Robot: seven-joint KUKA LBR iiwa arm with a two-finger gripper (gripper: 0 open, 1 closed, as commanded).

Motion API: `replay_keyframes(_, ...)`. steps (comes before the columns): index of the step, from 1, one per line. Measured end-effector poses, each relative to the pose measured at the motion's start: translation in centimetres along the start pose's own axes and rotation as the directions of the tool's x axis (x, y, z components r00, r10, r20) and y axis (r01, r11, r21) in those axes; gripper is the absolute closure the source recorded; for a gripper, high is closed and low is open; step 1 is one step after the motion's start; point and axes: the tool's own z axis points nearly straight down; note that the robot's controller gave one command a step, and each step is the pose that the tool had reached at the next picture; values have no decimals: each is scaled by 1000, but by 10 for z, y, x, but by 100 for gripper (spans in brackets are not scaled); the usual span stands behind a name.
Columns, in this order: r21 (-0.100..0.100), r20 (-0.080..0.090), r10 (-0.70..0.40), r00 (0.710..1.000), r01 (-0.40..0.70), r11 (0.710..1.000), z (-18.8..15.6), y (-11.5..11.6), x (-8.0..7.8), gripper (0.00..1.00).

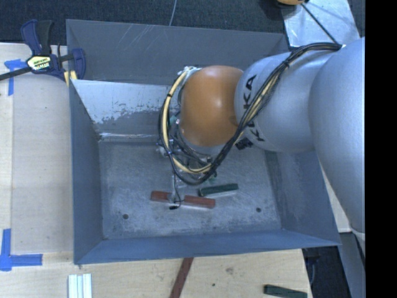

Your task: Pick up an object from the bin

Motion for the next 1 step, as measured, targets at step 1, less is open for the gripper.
replay_keyframes(1, 0, 8, -76, 997, 76, 997, 2, 0, -11, 0)
